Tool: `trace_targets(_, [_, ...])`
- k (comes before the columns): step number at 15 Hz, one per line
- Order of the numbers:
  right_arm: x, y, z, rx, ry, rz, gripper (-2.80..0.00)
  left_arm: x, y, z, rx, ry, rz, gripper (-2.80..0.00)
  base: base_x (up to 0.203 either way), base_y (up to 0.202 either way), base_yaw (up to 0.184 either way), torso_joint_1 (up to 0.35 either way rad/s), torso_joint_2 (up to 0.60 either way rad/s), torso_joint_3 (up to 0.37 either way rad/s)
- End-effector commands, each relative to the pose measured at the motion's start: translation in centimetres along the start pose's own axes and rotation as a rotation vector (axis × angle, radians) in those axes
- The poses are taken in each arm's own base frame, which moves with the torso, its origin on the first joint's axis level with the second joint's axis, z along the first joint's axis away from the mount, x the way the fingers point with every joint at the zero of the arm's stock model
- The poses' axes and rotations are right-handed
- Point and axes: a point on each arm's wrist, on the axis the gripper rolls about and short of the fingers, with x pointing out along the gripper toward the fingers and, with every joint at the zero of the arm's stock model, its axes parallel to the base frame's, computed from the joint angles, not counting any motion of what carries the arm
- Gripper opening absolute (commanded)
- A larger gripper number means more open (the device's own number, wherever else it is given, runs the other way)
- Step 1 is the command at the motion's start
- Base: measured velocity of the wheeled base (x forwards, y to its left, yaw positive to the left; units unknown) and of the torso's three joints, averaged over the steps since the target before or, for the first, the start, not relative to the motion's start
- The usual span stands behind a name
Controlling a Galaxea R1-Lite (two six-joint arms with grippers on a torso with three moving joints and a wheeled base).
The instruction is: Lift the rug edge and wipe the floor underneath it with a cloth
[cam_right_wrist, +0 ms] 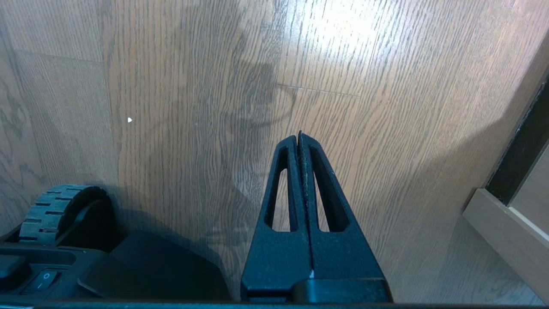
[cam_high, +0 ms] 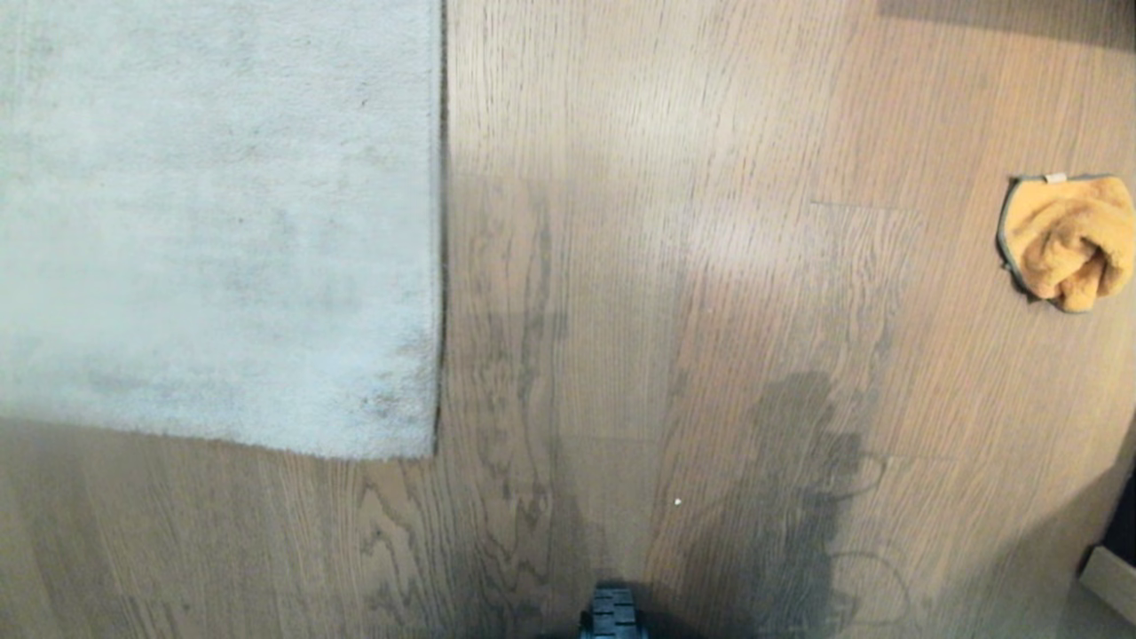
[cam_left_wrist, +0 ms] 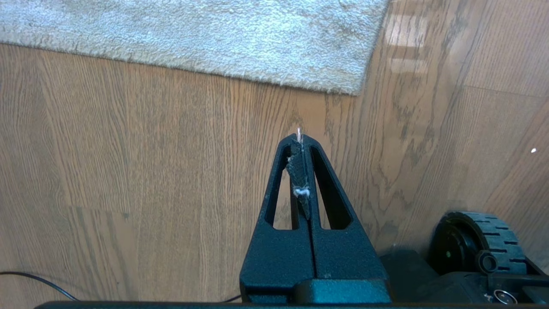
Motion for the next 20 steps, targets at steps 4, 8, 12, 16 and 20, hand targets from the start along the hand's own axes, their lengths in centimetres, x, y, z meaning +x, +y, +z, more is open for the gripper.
trace_targets(4, [0.01, 0.0, 0.0, -0.001, 0.002, 0.001, -2.8, 0.0, 0.0, 0.0, -0.003, 0.0, 0.001, -2.8, 0.0, 0.0, 0.0, 0.001, 0.0, 0.015])
trace_targets(8, [0.01, 0.0, 0.0, -0.001, 0.002, 0.002, -2.8, 0.0, 0.01, 0.0, -0.004, 0.0, 0.007, -2.8, 0.0, 0.0, 0.0, 0.003, 0.0, 0.167])
trace_targets(12, [0.01, 0.0, 0.0, -0.001, 0.002, 0.001, -2.8, 0.0, 0.02, 0.01, -0.006, -0.001, 0.008, -2.8, 0.0, 0.0, 0.0, 0.003, 0.0, 0.199])
trace_targets(16, [0.01, 0.0, 0.0, -0.001, 0.002, 0.001, -2.8, 0.0, 0.02, 0.02, -0.007, -0.002, 0.01, -2.8, 0.0, 0.0, 0.0, 0.002, 0.0, 0.203])
trace_targets(20, [0.01, 0.0, 0.0, -0.001, 0.002, 0.001, -2.8, 0.0, 0.02, 0.02, -0.007, -0.002, 0.01, -2.8, 0.0, 0.0, 0.0, 0.003, 0.0, 0.204])
